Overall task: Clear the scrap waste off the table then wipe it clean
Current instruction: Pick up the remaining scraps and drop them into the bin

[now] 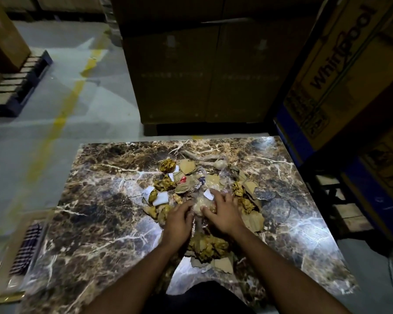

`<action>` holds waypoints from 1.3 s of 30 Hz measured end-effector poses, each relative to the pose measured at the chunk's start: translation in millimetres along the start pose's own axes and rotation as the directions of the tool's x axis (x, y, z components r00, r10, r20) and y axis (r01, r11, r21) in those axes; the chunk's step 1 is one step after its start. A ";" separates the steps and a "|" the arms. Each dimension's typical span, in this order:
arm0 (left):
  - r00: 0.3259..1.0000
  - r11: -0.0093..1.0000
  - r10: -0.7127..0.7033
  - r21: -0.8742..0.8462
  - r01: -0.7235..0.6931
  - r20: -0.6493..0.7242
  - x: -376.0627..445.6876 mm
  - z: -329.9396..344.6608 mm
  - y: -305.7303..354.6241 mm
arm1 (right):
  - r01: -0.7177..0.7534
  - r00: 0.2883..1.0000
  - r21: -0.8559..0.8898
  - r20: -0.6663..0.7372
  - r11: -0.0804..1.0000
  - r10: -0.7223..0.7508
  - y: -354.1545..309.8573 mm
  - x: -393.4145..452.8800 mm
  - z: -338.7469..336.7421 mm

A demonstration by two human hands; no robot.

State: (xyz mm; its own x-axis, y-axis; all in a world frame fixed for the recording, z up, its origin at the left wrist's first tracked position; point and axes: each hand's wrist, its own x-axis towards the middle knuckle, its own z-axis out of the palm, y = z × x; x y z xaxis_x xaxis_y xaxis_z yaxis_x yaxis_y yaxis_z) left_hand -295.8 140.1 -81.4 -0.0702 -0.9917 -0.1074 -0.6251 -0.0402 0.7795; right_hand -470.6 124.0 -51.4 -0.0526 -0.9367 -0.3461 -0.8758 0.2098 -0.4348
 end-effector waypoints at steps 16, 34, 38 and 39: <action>0.932 0.624 -0.347 -0.717 0.311 0.102 8.9 24.7 48.1 | -0.049 0.996 0.452 -0.044 0.891 0.077 -9.8 -7.8 13.0; 0.928 0.498 -0.373 -0.840 0.216 0.018 2.4 4.0 66.1 | -0.012 1.000 0.789 0.001 0.615 0.018 -47.2 -29.1 10.3; 0.917 0.384 -0.398 -0.912 0.144 -0.024 -0.2 -0.7 71.5 | -0.020 0.999 0.832 0.002 0.554 0.032 -56.5 -29.6 1.9; 0.912 0.374 -0.410 -0.916 0.148 -0.020 0.6 -0.9 71.3 | -0.020 0.998 0.837 -0.011 0.547 0.055 -58.7 -29.9 1.9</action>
State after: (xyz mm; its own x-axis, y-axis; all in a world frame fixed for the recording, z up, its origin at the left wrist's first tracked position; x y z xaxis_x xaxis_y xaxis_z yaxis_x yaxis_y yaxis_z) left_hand -339.8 136.4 -25.3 0.2074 -0.8903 -0.4055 0.4680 -0.2737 0.8403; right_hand -416.7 140.2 -17.2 -0.1057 -0.9270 -0.3599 -0.0763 0.3684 -0.9265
